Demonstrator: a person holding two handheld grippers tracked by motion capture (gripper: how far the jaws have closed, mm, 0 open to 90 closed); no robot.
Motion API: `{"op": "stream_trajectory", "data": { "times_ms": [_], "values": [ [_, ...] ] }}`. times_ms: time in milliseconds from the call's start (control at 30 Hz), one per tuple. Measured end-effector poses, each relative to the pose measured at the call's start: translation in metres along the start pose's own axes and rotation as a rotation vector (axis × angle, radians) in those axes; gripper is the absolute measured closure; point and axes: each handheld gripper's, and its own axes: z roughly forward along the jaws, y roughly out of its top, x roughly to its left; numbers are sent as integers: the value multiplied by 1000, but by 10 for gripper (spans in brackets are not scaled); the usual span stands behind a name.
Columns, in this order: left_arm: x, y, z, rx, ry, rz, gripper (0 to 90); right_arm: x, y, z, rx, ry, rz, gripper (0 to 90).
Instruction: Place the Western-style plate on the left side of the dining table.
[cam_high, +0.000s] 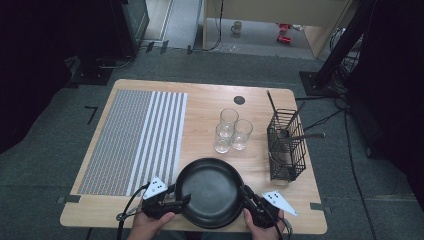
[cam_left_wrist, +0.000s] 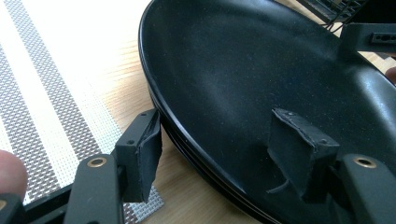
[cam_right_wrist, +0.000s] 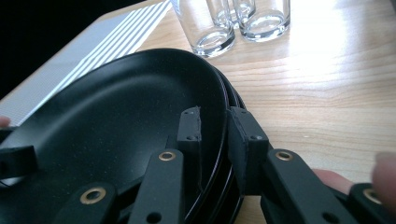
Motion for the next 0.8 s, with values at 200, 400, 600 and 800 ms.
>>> {"op": "stream_trajectory", "data": {
  "times_ms": [200,400,600,800],
  "values": [
    [0,-1,-1,-7,6,4,372,-1,0,0,1,10,23,752],
    [2,0,-2,-3,-8,-15,380,2,-1,0,1,-8,6,768],
    [4,0,-2,-4,-14,-30,376,5,-1,1,10,-3,-4,772],
    [4,0,-3,-13,-7,-35,374,6,-2,1,15,5,-12,771]
  ]
}}
